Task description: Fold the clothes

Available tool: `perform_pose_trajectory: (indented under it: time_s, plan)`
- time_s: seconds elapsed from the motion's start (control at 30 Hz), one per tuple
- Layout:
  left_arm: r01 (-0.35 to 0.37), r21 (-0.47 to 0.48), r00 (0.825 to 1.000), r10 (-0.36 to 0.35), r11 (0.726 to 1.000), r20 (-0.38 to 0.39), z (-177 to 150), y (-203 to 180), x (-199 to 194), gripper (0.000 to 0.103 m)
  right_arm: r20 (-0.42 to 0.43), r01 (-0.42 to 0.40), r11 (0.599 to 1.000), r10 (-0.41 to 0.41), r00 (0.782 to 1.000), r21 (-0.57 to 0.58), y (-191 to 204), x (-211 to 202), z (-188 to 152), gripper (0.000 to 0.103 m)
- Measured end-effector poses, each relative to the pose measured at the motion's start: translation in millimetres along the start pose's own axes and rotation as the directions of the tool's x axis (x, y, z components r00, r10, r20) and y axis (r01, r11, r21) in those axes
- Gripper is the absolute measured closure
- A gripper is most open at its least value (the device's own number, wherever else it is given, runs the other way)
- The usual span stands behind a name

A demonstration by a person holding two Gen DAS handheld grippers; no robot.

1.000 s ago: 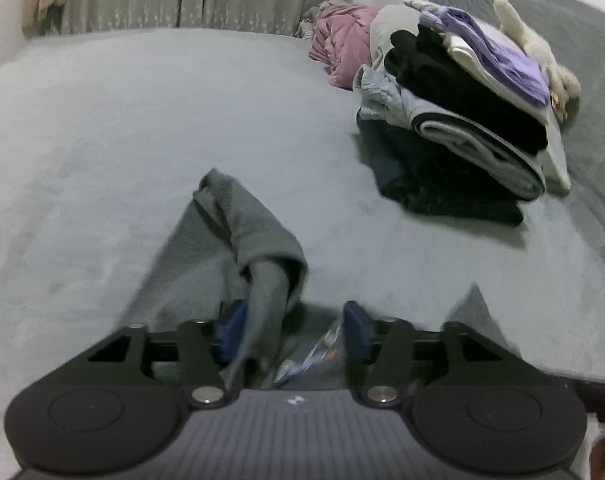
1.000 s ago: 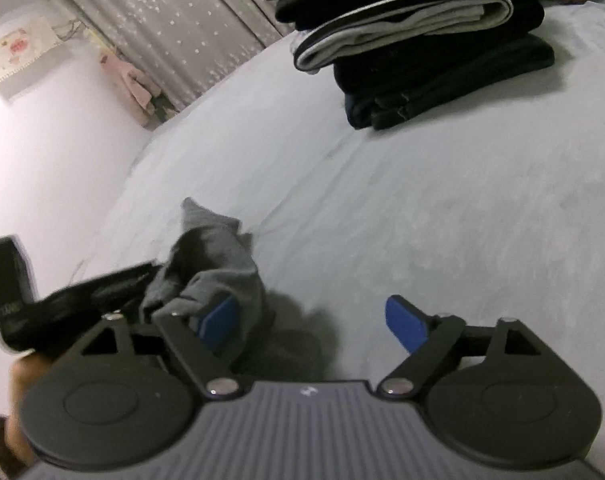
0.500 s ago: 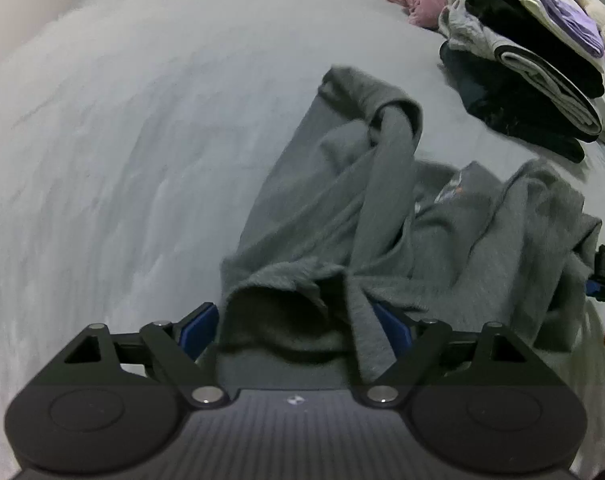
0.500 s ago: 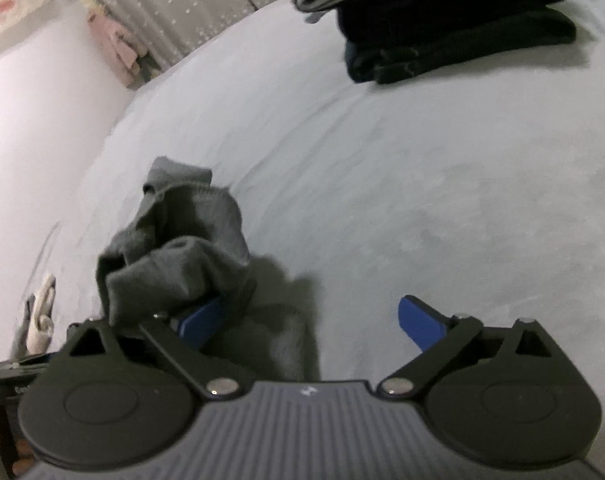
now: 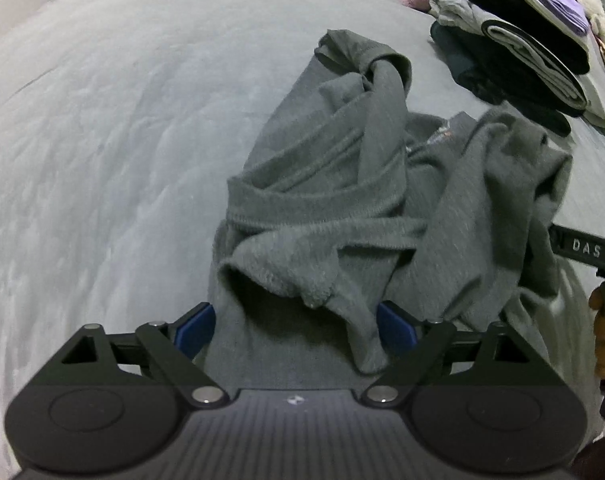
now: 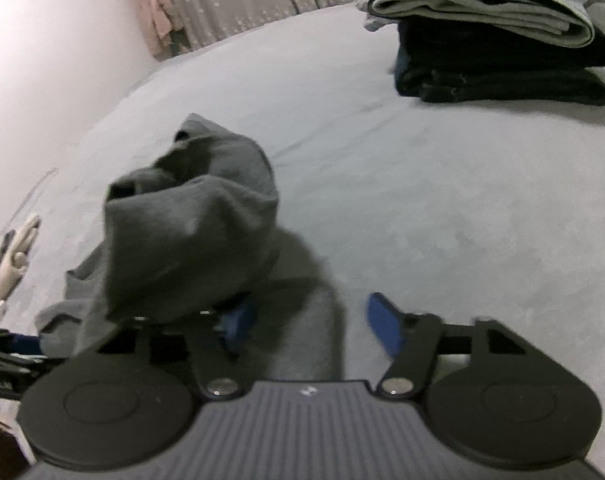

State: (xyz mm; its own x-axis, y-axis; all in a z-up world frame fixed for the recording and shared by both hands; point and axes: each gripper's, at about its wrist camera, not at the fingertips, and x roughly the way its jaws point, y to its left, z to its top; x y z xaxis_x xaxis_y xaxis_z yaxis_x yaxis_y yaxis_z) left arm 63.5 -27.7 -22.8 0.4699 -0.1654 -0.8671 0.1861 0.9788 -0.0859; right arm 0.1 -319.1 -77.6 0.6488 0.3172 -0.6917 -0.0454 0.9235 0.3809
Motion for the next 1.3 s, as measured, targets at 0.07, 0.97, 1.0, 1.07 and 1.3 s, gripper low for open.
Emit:
perform_pose_trajectory:
  time_s: [0.07, 0.97, 1.0, 1.07, 1.3]
  plan:
    - [0.013, 0.008, 1.0, -0.013, 1.0, 0.013, -6, -1, -3, 0.02, -0.01, -0.02, 1.0, 0.02, 1.0, 0.009, -2, -1, 0, 0.073]
    - [-0.267, -0.011, 0.916, 0.258, 0.964, 0.308, 92, 34, -18, 0.092, -0.232, -0.454, 0.87, 0.41, 0.882, -0.192, 116, -8, -40, 0.094]
    - [-0.29, -0.016, 0.907, 0.28, 0.957, 0.315, 105, 38, -17, 0.092, -0.243, -0.471, 0.858, 0.422, 0.874, -0.203, 125, -6, -42, 0.093]
    - [-0.313, -0.018, 0.897, 0.302, 0.95, 0.322, 116, 41, -16, 0.092, -0.26, -0.497, 0.839, 0.441, 0.859, -0.222, 142, -2, -44, 0.085]
    - [-0.329, -0.037, 0.912, 0.328, 0.943, 0.248, 146, 70, -4, 0.077, -0.193, -0.482, 0.854, 0.448, 0.873, -0.197, 132, -1, -20, 0.04]
